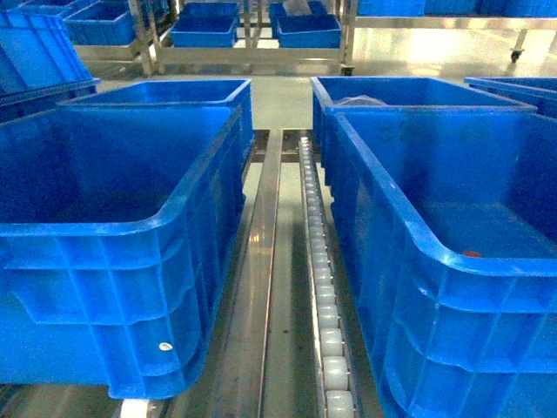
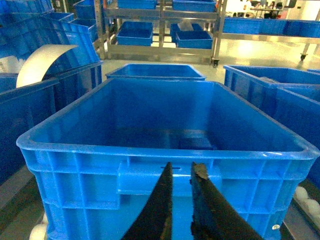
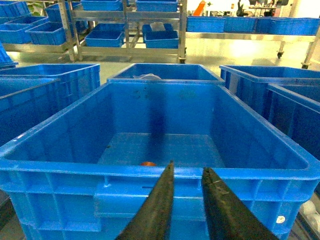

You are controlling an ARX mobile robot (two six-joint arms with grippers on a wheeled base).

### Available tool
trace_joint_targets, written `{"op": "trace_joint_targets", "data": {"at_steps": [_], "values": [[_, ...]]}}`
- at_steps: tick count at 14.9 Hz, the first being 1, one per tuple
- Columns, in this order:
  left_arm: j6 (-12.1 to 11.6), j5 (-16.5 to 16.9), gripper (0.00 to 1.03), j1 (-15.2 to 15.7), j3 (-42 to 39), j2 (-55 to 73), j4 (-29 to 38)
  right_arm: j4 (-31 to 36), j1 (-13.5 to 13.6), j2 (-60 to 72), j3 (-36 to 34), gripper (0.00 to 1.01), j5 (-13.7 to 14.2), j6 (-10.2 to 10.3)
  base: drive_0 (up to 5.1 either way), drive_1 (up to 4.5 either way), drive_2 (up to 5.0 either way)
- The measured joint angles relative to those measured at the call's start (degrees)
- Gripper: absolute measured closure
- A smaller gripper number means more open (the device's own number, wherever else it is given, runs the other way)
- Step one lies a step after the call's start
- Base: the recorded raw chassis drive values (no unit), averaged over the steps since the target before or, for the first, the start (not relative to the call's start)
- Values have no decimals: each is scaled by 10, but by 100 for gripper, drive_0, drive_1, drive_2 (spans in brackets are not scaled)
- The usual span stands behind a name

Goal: Sort blue parts and orange caps into right shelf containers

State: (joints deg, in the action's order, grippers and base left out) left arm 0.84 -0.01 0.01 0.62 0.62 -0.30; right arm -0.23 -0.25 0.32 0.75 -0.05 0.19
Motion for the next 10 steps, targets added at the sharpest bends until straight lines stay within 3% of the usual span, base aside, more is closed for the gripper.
{"op": "trace_joint_targets", "data": {"at_steps": [4, 5, 6, 10], "values": [[0, 0, 45, 0, 0, 0, 0, 0, 0, 0, 0, 36, 0, 0, 0, 0, 0], [0, 0, 9, 0, 0, 0, 0, 0, 0, 0, 0, 1, 0, 0, 0, 0, 0], [-1, 0, 5, 0, 0, 0, 0, 0, 0, 0, 0, 4, 0, 0, 0, 0, 0], [-1, 0, 5, 0, 0, 0, 0, 0, 0, 0, 0, 3, 0, 0, 0, 0, 0]]}}
